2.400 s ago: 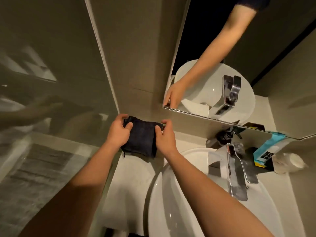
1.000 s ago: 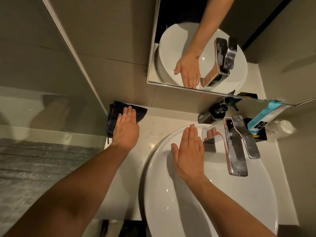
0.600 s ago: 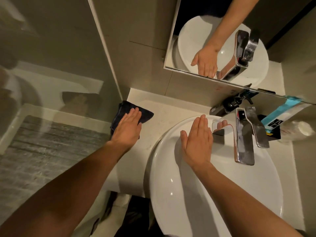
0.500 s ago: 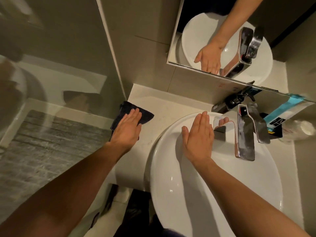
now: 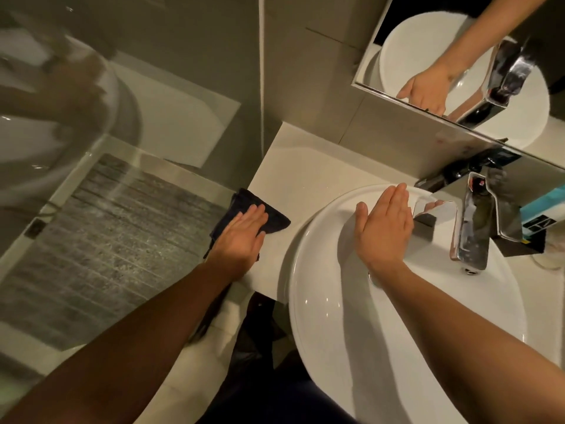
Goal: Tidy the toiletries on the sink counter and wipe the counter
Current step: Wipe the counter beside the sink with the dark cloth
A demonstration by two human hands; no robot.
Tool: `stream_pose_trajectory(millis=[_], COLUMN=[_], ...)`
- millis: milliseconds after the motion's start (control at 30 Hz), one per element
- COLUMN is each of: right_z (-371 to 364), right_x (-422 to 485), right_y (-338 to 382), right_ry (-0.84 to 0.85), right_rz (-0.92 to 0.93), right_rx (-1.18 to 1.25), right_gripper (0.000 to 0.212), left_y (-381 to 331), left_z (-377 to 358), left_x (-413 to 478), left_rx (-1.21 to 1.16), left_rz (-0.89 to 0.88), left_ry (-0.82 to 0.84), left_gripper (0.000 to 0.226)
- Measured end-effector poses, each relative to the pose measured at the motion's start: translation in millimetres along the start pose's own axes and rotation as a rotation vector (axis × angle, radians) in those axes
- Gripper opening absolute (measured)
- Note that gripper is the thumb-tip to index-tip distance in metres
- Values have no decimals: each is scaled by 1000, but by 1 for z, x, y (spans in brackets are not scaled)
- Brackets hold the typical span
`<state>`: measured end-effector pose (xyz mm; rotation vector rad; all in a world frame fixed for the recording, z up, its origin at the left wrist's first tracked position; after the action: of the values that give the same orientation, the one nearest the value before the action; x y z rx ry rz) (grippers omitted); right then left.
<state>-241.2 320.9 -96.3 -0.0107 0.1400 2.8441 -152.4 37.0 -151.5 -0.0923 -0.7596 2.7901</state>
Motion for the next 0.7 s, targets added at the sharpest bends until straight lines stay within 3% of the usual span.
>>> stream_pose_trajectory(millis=[267,500,600,700], right_z=[0,2,2,2], right_x=[0,-1,-1,0], right_y=[-1,-1,-1,-1], right_ry=[0,-2,6,15], right_rz=[14,20,23,22], right_rx=[26,41,38,40], right_gripper=[75,76,78,79], left_y=[-15,-23,-29,-31], left_z=[2,1,11,27], left_x=[-58,-99,-115,-130], left_rx=[28,-55,-191,-438], left_rz=[-20,103,194,369], left_ry=[-139,-22,-19,-38], left_gripper=[44,51,50,27])
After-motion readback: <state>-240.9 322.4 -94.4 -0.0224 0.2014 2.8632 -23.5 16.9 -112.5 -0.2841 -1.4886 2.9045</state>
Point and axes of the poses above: each hand's wrist, its own x-axis towards the middle knuckle, its own z-axis out of the back of the hand, y = z × x, the point moved 8 cm from there along x, towards the middle knuckle, and after that the axes turned 11 degrees about -z, right-handed, at the moved point
